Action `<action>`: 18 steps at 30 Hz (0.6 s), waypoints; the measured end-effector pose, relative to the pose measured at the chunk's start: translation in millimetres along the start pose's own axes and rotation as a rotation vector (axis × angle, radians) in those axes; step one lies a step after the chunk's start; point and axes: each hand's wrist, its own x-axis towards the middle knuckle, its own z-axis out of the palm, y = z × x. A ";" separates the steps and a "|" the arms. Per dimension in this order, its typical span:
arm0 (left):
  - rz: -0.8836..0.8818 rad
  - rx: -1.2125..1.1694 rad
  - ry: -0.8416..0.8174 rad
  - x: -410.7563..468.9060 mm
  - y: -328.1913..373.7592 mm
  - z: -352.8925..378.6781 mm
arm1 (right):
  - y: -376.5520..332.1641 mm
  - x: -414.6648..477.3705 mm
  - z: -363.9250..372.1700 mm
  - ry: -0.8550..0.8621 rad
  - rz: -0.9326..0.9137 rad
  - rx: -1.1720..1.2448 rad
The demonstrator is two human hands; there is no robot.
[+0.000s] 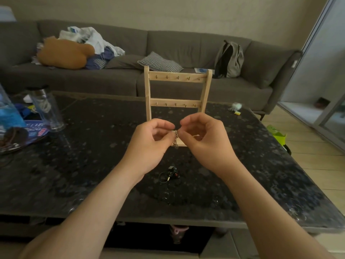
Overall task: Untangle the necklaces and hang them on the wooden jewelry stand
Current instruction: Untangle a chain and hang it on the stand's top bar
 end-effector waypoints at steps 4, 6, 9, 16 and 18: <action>0.000 0.051 -0.028 2.7 -1.5 -2.0 | -0.7 -0.8 5.3 -0.004 -0.071 -0.155; 0.000 0.078 -0.059 4.9 -2.6 -1.9 | 0.2 0.9 6.9 0.002 -0.026 -0.150; 0.020 0.169 -0.079 6.9 -5.1 0.0 | 2.4 5.8 7.1 -0.001 0.058 -0.091; 0.078 0.399 -0.077 12.1 -12.7 2.7 | 12.2 11.4 15.3 -0.093 0.232 0.136; 0.065 0.351 -0.075 16.1 -14.0 1.6 | 12.3 14.6 11.8 -0.059 0.227 0.201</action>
